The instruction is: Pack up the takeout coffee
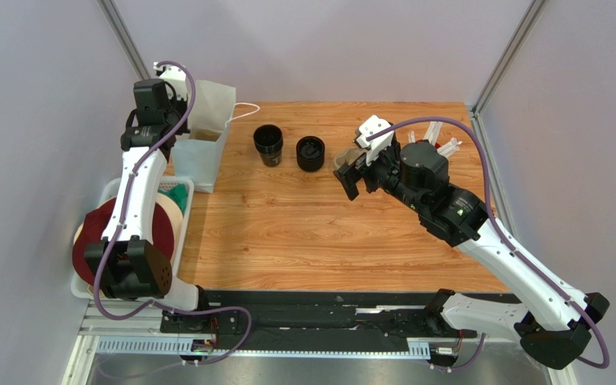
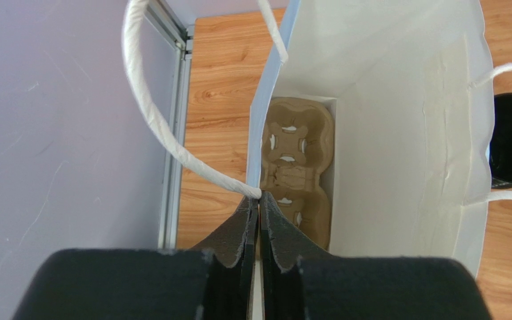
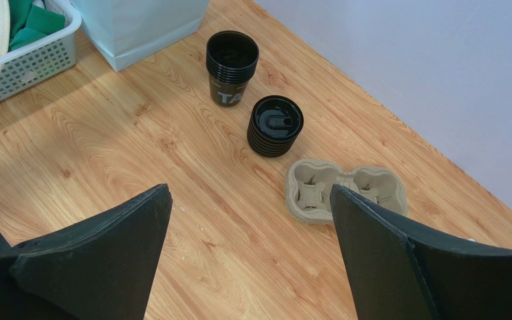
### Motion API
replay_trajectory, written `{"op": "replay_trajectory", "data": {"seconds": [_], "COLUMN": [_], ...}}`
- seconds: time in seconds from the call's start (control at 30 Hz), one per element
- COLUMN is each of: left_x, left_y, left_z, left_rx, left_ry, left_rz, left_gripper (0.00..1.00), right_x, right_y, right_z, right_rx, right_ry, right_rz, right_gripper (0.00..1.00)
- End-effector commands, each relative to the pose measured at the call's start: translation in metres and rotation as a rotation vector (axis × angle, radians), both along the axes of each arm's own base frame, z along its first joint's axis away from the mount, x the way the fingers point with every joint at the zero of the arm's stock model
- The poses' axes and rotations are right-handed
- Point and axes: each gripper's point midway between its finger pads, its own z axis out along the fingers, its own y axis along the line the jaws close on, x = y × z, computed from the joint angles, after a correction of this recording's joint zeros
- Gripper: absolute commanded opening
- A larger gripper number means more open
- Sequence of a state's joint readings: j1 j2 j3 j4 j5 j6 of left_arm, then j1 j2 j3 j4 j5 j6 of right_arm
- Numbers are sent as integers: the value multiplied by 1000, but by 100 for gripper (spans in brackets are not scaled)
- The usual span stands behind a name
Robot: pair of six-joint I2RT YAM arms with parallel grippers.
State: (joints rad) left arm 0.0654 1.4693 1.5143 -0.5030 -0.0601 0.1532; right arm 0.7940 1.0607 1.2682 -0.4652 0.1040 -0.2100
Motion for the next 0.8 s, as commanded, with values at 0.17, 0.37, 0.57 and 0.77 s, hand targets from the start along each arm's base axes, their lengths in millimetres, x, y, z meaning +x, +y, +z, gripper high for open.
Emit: {"op": "replay_trajectory", "data": {"seconds": [0.17,0.37,0.57,0.77], "left_x": [-13,-17,-16,-31], "left_y": [-14,-11,-6,-16], "left_z": [58,64,64,97], "left_rx": [-64,-54,-58,-68], "left_ry": [-173,-190,-192,-286], "left_rz": [-63,-52,-43,-110], "left_gripper": [37,44,50,63], "right_x": [8,9,10,12], "right_y": [4,5,6,9], "right_z": [4,2,1,-4], "right_rx": [16,12,8,6], "right_ry": [-23,-20,-18,-3], "right_rz": [-13,-13,-14,-14], "right_gripper": [95,95,95,95]}}
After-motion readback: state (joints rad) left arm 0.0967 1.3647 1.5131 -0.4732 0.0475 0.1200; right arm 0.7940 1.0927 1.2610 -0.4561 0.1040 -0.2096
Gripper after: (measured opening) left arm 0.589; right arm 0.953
